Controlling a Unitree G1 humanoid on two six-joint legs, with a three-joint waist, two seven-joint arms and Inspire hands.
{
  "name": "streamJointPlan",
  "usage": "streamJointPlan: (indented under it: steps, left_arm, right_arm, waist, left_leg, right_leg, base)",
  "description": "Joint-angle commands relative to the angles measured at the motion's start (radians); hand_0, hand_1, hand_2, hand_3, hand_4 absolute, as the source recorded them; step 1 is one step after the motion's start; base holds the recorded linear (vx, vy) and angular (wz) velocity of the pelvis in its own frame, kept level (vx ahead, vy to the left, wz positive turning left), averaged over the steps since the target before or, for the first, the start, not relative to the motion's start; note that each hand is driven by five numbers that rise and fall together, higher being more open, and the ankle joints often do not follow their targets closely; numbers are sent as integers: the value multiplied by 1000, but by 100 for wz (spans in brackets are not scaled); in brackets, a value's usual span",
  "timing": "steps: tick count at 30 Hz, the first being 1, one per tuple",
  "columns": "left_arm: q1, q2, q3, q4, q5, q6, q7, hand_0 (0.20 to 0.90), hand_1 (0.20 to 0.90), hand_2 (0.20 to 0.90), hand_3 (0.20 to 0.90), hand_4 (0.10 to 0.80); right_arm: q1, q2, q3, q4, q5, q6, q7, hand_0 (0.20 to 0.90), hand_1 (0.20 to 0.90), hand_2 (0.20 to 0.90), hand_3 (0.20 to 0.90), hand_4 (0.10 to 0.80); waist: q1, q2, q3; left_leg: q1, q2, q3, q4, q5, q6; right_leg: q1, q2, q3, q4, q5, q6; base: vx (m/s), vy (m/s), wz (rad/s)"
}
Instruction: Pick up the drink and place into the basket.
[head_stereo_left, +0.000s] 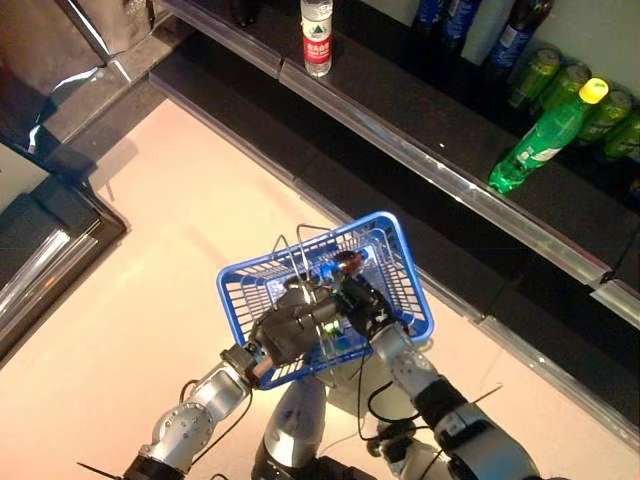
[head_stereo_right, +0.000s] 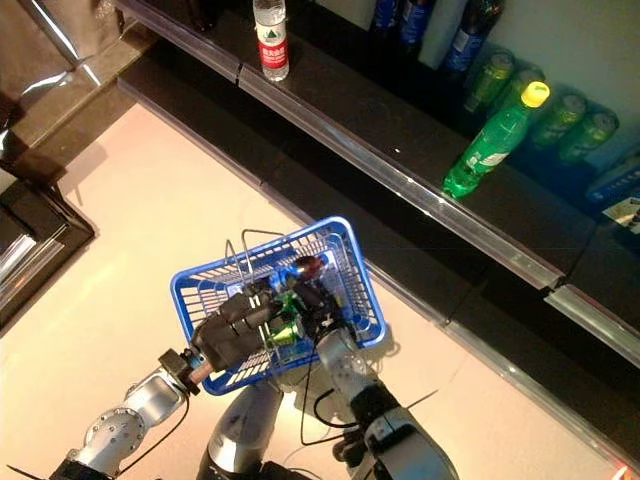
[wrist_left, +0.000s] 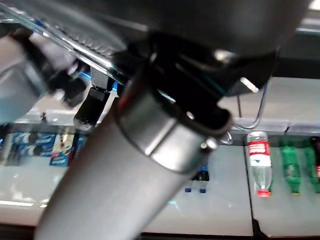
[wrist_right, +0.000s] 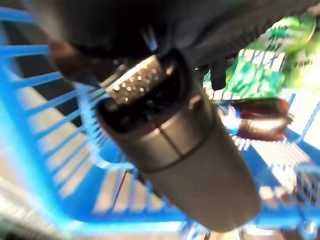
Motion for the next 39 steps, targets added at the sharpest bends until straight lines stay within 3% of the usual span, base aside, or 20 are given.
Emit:
streamJointPlan:
  steps: [1,11,19,24,26,33,39]
  left_arm:
    - [-29,-154,-1,-317,-65,-108,-273,300,300,300,200,100]
    - [43,-152,33,-236,-23,-204,-278,300,300,300,200,100]
    - [90,-153,80,-78,-1,-294,-146,300,300,300,200,100]
    - [127,-176,131,88,40,-369,-54,300,300,300,200,100]
    - [137,-183,153,183,105,-416,-8,300,300,300,200,100]
    - [146,-221,230,457,106,-440,64,300,300,300,200,100]
    - [79,-246,312,755,123,-441,171,300,300,300,200,100]
  right_arm:
    - [46,-27,41,-141,-84,-29,79,900,900,900,900,800]
    - [256,-134,34,-457,-157,5,225,900,900,900,900,800]
    - [379,-235,31,-661,-223,64,518,900,900,900,900,800]
    - [441,-262,4,-702,-256,91,613,900,900,900,900,800]
    - [476,-273,-15,-687,-259,94,616,900,900,900,900,800]
    - [565,-260,-97,-541,-345,66,588,900,900,900,900,800]
    - [565,-224,-149,-233,-502,8,476,900,900,900,900,800]
  waist:
    - [-21,16,-141]
    - [-81,-24,-148]
    - [-136,-66,-199]
    - [-178,-85,-256]
    - [-202,-90,-289]
    - [-263,-89,-350]
    - [-310,-81,-395]
  left_leg:
    - [-45,8,61,68,-5,18]
    - [-31,32,100,47,4,19]
    - [14,63,142,19,7,10]
    - [69,81,179,-25,5,5]
    - [98,92,201,-55,8,1]
    - [164,117,263,-132,17,-10]
    - [223,131,303,-197,25,-28]
  right_leg:
    - [-21,34,33,-36,96,-33]
    - [-30,61,80,-66,106,-28]
    - [-14,93,136,-122,122,-19]
    - [2,112,193,-169,132,-12]
    - [8,116,220,-193,138,-8]
    - [29,116,260,-247,149,-1]
    - [62,111,273,-296,164,6]
  base:
    - [-46,-23,-5]
    - [-40,-30,-7]
    - [-17,-52,-13]
    - [18,-26,-13]
    - [14,0,-29]
    - [-15,-6,-22]
    - [-3,-15,-14]
